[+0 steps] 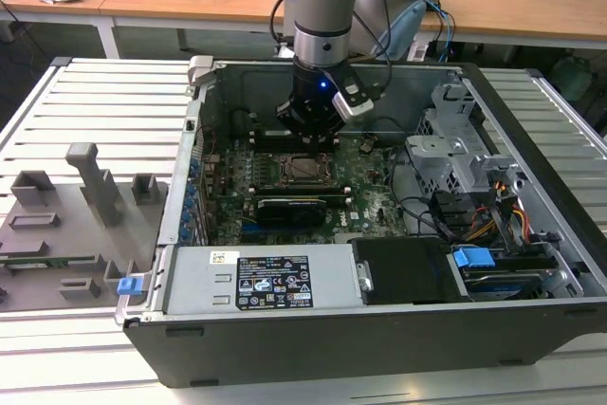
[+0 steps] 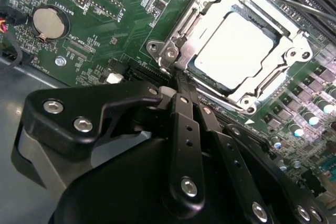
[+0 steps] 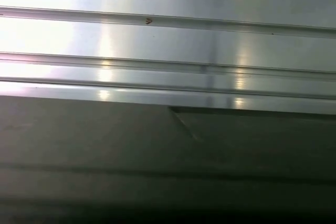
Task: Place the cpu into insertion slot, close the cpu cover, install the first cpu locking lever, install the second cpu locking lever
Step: 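Install the first cpu locking lever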
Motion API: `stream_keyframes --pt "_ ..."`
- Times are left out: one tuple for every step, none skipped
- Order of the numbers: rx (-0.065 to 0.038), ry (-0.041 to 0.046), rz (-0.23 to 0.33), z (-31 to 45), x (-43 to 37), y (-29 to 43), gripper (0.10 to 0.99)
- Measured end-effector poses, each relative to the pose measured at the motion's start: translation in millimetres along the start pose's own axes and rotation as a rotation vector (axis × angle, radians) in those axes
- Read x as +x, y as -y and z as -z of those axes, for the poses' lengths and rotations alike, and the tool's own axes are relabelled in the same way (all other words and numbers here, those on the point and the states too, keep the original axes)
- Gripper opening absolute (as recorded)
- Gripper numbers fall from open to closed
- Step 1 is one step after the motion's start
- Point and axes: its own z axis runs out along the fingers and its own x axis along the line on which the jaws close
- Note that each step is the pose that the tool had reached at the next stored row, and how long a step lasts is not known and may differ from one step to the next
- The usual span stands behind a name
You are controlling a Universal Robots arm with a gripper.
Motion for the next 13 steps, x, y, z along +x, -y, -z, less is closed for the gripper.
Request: stream_keyframes --pt "0.001 -0.0004 0.0 2.2 0.0 0.1 0.106" --pt "0.0 -0.0003 0.0 3.7 0.0 0.2 0.106" --pt "0.001 -0.0004 0.0 4.8 0.0 0.2 0.106" --pt "0.0 -0.0002 0.0 4.8 0.0 0.2 0.106" --pt "0.001 -0.0004 0.0 4.9 0.0 0.7 0.106" --pt "0.001 -0.0004 0.0 4.9 0.0 0.9 0.106" --pt "0.001 -0.0004 0.0 4.9 0.0 1.1 0.106" --pt "0.001 -0.0005 0.0 4.9 0.0 1.5 0.106" --pt "0.001 -0.0004 0.0 4.9 0.1 2.2 0.106" --pt "0.001 -0.0005 0.0 4.9 0.1 2.7 0.106" --pt "0.001 -0.0004 0.0 4.9 0.1 3.1 0.106" --pt "0.001 -0.0004 0.0 4.9 0.1 3.3 0.106" --pt "0.001 -0.0003 0.0 4.9 0.1 3.5 0.106"
